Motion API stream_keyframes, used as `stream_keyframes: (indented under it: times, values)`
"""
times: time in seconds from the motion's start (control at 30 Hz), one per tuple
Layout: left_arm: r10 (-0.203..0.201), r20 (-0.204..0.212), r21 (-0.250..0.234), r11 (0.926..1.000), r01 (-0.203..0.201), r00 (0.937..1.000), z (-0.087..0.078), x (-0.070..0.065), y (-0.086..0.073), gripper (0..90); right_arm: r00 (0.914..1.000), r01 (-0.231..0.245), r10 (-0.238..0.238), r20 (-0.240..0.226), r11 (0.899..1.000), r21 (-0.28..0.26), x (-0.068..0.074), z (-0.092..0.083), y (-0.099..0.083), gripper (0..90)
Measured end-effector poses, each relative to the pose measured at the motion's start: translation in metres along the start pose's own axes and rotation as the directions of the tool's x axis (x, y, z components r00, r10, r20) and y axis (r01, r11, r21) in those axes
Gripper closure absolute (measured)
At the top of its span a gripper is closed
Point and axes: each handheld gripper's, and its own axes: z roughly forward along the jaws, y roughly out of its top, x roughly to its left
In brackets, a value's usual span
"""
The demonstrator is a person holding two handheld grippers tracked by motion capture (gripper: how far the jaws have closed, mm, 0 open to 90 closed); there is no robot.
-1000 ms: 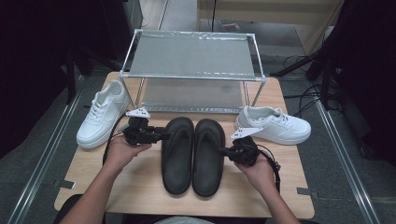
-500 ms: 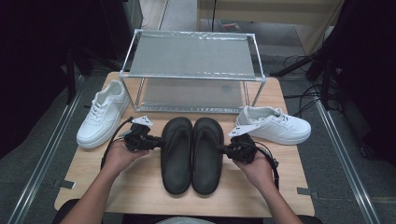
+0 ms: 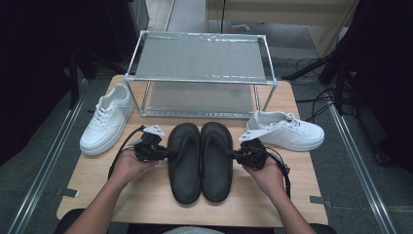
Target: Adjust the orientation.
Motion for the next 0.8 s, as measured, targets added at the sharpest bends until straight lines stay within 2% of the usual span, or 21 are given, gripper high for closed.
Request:
stream_keyframes:
  times: [0.1,0.3,0.5,0.63,0.7,0.8]
  values:
    - [-0.007,0.02,0.011,0.9999,0.007,0.9998,0.002,-0.002,0.001,83.2,0.9999,-0.01,0.01,0.003,1.0,-0.006,-0.002,0.0,0.0,90.0]
    - [0.03,0.044,0.03,0.999,-0.032,0.9986,0.006,-0.011,0.002,83.4,0.9982,-0.045,0.046,0.037,0.998,-0.032,-0.012,0.0,-0.001,90.0]
    - [0.033,0.069,0.022,0.9992,-0.035,0.9971,0.008,-0.014,0.002,83.4,0.9966,-0.062,0.064,0.051,0.997,-0.048,-0.018,-0.001,-0.001,90.0]
    - [0.07,0.098,0.026,0.997,-0.073,0.9927,0.01,-0.021,0.003,82.9,0.9933,-0.071,0.077,0.086,0.995,-0.067,-0.024,-0.001,0.0,90.0]
    - [0.104,0.087,0.016,0.9943,-0.106,0.9908,0.009,-0.022,0.003,81.4,0.9911,-0.082,0.09,0.098,0.994,-0.076,-0.028,-0.002,0.001,89.9]
    - [0.088,0.093,0.0,0.9961,-0.088,0.9917,0.005,-0.019,0.002,78.5,0.9902,-0.095,0.102,0.095,0.992,-0.079,-0.032,-0.003,0.0,88.8]
